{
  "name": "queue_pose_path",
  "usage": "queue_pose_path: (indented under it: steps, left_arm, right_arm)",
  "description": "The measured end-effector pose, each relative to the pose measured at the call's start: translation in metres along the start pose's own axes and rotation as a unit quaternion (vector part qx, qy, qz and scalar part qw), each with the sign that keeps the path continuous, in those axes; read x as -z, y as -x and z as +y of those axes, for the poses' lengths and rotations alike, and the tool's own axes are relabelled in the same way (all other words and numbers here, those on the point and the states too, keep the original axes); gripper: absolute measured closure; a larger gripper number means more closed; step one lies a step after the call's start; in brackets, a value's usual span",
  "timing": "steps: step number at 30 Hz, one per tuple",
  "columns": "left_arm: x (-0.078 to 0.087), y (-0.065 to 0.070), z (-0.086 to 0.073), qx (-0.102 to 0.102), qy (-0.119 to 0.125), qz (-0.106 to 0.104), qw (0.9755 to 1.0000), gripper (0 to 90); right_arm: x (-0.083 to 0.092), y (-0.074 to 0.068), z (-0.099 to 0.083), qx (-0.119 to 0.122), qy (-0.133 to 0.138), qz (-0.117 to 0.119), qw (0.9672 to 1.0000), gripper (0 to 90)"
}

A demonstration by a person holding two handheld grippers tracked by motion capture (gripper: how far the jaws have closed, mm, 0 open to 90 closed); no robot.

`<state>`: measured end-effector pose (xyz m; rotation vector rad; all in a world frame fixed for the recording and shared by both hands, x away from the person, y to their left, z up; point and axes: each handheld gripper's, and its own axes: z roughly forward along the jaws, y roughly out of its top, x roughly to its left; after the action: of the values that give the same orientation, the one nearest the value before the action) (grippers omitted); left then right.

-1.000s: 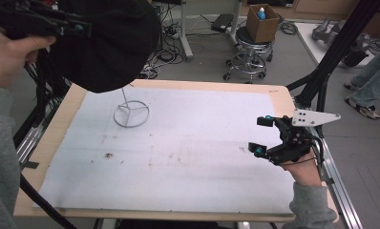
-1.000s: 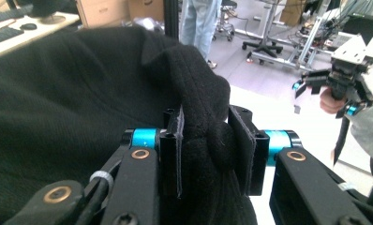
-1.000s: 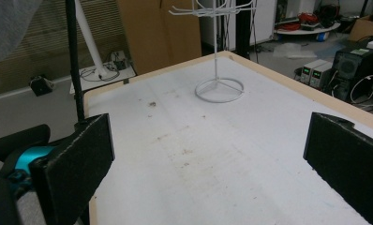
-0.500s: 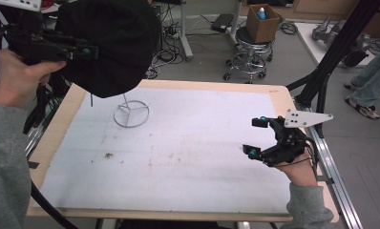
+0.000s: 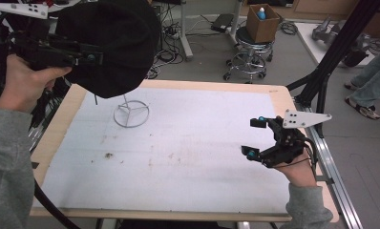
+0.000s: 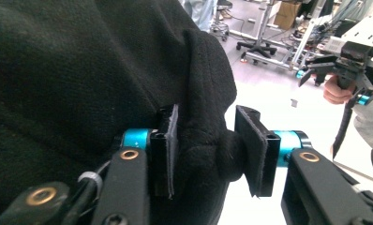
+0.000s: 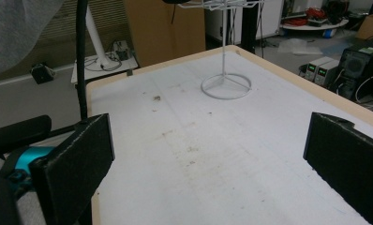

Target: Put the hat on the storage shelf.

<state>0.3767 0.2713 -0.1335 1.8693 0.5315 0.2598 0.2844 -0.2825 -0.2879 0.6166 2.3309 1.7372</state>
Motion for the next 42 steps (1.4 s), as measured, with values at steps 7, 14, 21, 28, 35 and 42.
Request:
queue_pose_path:
  steps: [7,14,21,28,35,42]
  left_arm:
    - [-0.004,0.001,0.000,0.012,-0.018,-0.022,0.9995,47.3]
    - [-0.001,0.006,0.001,0.016,-0.018,-0.034,0.9991,34.0]
    - [0.006,0.021,0.002,0.010,-0.010,-0.033,0.9994,20.0]
    - [0.010,0.036,-0.001,0.008,0.004,-0.035,0.9993,15.3]
    - [0.011,0.066,-0.010,-0.016,0.000,-0.043,0.9989,13.0]
    - [0.019,0.090,-0.021,-0.029,0.020,-0.053,0.9980,8.8]
  right_arm:
    - [-0.002,0.000,0.000,-0.004,-0.009,-0.001,0.9999,1.0]
    - [-0.003,0.000,0.000,-0.002,-0.009,-0.003,1.0000,1.0]
    - [-0.002,0.000,0.000,-0.002,-0.007,-0.003,1.0000,1.0]
    - [-0.001,-0.001,0.001,-0.001,-0.005,-0.002,1.0000,1.0]
    - [0.002,-0.004,0.003,0.003,0.002,-0.004,1.0000,1.0]
    - [0.003,-0.009,0.005,0.006,0.004,-0.005,1.0000,1.0]
